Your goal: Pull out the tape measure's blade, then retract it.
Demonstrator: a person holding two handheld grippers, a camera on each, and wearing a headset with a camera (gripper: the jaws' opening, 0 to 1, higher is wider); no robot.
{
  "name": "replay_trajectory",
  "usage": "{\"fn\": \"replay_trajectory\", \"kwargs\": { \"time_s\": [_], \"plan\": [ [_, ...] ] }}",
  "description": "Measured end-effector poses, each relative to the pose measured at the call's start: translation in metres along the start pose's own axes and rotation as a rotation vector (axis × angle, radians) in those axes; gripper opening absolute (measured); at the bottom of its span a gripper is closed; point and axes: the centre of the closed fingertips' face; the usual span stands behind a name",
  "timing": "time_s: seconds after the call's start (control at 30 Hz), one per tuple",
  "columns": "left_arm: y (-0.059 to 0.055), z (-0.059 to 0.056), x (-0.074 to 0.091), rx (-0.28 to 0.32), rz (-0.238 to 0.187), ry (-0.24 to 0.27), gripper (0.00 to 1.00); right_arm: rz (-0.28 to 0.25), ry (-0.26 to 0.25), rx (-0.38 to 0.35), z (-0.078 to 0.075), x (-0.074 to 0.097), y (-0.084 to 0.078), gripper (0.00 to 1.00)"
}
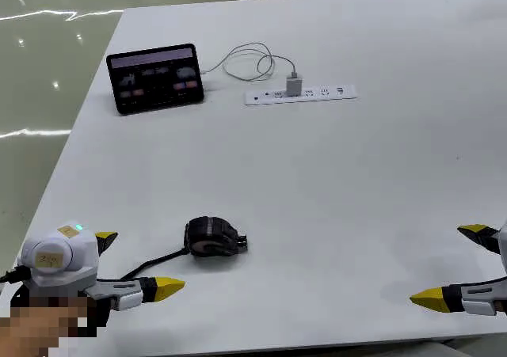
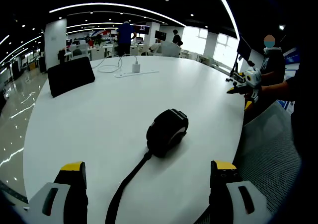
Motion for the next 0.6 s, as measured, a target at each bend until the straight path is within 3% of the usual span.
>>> {"fn": "replay_trajectory", "kwargs": {
  "time_s": [0.6],
  "plan": [
    [-0.0001,0.0021,-0.0006,-0.005,-0.011,0.006,1.0,-0.011,0.001,0.019,-0.001,-0.002,0.0029,1.0]
  ]
}}
Point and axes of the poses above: the centre of the closed fingertips' face, and the gripper's own axes: x roughly backward along the fingers, z roughly to its left, y roughly out of its top, and after that the axes turned 8 degrees about -z, right-handed
